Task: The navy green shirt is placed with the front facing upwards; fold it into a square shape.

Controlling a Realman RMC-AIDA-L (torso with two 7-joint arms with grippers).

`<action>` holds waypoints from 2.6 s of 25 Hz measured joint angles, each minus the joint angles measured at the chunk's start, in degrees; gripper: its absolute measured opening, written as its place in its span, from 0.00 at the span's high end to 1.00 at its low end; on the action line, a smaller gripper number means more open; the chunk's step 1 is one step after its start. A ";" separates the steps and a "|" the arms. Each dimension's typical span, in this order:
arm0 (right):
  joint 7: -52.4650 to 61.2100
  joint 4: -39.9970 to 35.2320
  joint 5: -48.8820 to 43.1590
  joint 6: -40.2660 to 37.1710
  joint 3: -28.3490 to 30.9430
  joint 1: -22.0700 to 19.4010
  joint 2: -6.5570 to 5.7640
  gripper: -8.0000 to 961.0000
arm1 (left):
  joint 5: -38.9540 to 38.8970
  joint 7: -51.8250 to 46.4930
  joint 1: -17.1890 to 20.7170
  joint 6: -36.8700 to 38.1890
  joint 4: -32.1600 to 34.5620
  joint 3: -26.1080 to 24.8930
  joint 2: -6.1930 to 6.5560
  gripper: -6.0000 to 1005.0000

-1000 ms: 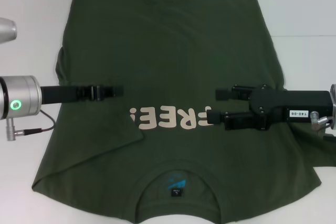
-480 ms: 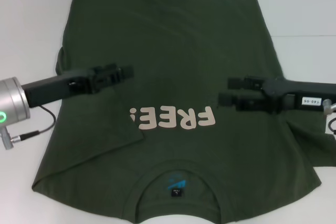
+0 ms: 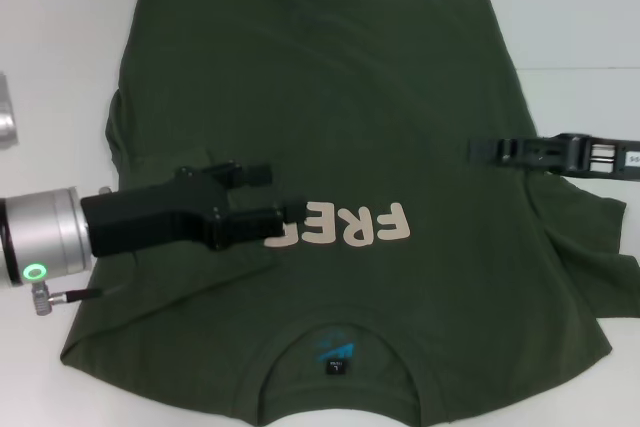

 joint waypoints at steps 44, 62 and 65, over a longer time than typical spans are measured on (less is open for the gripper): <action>16.37 0.84 -9.64 10.52 5.03 -13.09 -4.13 0.14 | 10.43 6.31 -1.53 3.86 -0.14 4.02 0.31 0.16; 13.29 4.61 -9.83 16.20 4.32 -11.26 -2.94 0.20 | 10.42 6.28 -1.87 3.49 -0.11 3.94 0.33 0.16; 13.29 4.63 -9.89 15.88 4.31 -11.22 -2.80 0.21 | 10.42 6.24 -1.91 3.35 -0.06 3.90 0.32 0.16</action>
